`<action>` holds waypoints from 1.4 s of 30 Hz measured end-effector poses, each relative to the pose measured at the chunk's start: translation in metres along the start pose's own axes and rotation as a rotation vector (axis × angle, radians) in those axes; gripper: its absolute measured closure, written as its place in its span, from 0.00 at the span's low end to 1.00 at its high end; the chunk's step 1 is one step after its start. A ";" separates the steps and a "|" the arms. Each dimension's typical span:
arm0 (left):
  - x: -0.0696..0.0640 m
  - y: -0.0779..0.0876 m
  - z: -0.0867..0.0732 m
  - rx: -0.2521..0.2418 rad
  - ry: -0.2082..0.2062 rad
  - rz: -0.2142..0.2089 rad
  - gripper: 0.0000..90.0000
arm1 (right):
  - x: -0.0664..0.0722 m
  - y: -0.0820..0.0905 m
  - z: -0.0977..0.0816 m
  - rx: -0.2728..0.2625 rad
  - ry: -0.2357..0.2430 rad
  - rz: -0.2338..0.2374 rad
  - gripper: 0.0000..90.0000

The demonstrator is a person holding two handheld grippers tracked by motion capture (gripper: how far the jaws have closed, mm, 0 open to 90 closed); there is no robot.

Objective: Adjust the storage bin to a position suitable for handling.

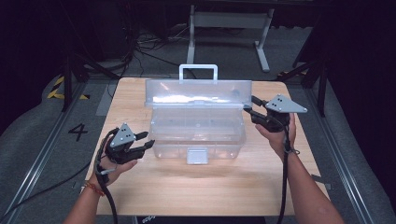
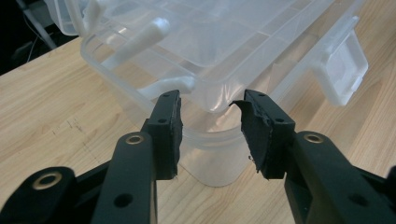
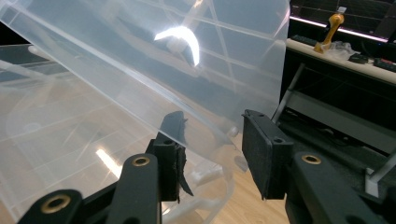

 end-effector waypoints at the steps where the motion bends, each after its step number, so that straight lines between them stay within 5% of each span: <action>1: 0.000 0.000 0.000 0.000 0.000 0.000 0.64 | 0.000 0.000 0.000 0.000 0.000 0.000 0.67; 10: -0.002 -0.006 -0.004 0.014 -0.005 -0.011 0.61 | -0.007 -0.005 0.008 -0.028 -0.053 -0.027 0.69; 25: -0.001 -0.008 -0.007 0.016 0.003 -0.017 0.57 | -0.020 -0.011 0.025 -0.054 -0.058 -0.094 0.84; 42: 0.000 -0.010 -0.009 0.009 0.015 -0.030 0.54 | -0.028 -0.020 0.034 -0.042 0.009 -0.180 0.91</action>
Point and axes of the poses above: each handheld gripper's, and its own axes: y roughly backward along the jaws, z roughly out of its top, x roughly to its left, the point moved 7 cm from there along -y, roughly forward along the jaws, and after that the axes turned 3 degrees about y, right-handed, at the moved point
